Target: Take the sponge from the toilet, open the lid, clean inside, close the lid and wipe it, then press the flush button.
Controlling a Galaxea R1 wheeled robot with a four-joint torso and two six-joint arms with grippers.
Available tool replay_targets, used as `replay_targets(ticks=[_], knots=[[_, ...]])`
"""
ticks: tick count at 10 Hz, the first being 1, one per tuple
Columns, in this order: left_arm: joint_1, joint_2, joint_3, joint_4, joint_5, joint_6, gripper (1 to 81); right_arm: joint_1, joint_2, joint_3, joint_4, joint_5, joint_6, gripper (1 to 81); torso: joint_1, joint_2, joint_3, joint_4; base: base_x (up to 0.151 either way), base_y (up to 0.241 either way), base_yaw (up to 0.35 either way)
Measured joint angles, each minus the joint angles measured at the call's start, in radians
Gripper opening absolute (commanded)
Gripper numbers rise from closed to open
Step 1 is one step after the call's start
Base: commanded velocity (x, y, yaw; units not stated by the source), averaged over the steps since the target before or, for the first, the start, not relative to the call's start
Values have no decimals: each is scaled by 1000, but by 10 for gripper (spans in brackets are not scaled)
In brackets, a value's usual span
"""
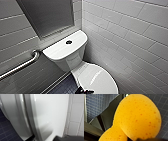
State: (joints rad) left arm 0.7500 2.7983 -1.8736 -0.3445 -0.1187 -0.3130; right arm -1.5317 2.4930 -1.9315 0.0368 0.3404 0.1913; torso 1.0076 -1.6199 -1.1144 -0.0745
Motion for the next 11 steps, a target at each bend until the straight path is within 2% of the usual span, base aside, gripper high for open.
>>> replay_targets(ticks=[4, 7, 11], knots=[[-6, -18, 30, -1, 6, -7, 811, 0, 13, -3, 0, 1, 16, 10, 0, 0, 0, 0, 0, 0, 0], [-13, -70, 127, -4, -16, -33, 811, 8, 37, -26, 0, 0, 18, 10, 0, 0, -1, 0, 0, 0, 0], [-16, -101, 186, -6, -35, -52, 811, 11, 43, -38, 0, 0, 20, 10, 0, 0, -1, 0, 0, 0, 0]])
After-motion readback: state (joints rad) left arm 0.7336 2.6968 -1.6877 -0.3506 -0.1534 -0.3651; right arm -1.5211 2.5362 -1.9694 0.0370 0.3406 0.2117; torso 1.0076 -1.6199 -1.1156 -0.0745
